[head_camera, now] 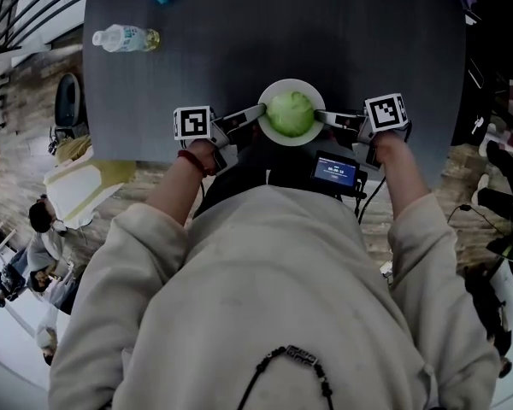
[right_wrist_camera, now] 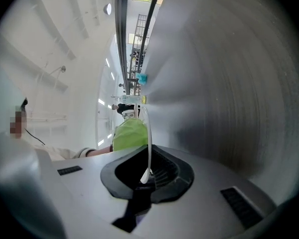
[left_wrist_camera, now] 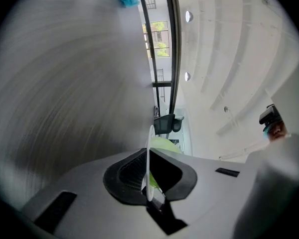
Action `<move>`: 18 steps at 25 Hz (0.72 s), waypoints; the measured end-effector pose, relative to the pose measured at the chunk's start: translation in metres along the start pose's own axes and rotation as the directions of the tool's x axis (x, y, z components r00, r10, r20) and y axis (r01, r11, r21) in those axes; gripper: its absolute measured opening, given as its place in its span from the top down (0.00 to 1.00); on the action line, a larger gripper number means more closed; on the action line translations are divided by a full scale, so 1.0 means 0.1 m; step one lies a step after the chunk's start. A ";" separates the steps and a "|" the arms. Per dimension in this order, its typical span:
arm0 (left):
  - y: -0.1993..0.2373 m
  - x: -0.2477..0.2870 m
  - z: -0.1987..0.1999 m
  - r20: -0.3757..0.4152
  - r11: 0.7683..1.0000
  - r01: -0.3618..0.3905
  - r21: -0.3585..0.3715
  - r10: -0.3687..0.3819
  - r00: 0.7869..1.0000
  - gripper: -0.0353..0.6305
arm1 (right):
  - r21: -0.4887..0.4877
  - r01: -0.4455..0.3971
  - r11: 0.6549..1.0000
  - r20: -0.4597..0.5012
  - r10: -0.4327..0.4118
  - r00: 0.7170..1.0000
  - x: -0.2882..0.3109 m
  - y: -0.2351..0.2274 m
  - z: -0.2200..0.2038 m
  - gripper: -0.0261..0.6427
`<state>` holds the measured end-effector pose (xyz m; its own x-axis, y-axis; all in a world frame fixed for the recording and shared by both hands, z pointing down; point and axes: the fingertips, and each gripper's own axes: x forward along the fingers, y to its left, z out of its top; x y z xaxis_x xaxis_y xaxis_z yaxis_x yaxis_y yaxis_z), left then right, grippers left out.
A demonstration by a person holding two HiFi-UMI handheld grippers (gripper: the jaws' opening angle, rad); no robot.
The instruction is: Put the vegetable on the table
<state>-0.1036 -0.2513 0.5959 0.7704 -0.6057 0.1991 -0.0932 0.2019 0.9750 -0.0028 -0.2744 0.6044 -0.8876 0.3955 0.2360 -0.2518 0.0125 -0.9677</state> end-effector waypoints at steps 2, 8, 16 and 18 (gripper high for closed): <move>0.03 0.03 0.02 0.003 1.000 -0.001 -0.013 0.001 1.000 0.91 | 0.016 0.016 1.000 0.000 -0.016 1.000 -0.02 -0.07 0.03 0.92; 0.16 0.06 0.07 -0.019 0.999 -0.043 0.017 0.043 0.999 0.92 | 0.050 0.037 0.998 -0.007 -0.036 0.999 -0.01 -0.19 0.07 0.92; 0.33 0.06 0.06 -0.034 0.995 -0.101 0.008 0.102 0.994 0.92 | 0.088 0.073 0.994 -0.019 -0.071 0.997 0.02 -0.31 0.05 0.92; 0.41 0.06 0.05 -0.039 0.990 -0.144 -0.001 0.143 0.989 0.91 | 0.093 0.108 0.990 -0.032 -0.106 0.994 0.04 -0.37 0.04 0.92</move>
<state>-0.1058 -0.2501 0.6371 0.7729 -0.5402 0.3328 -0.2021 0.2876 0.9362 0.0016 -0.2770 0.6418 -0.8433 0.4210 0.3340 -0.3810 -0.0299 -0.9241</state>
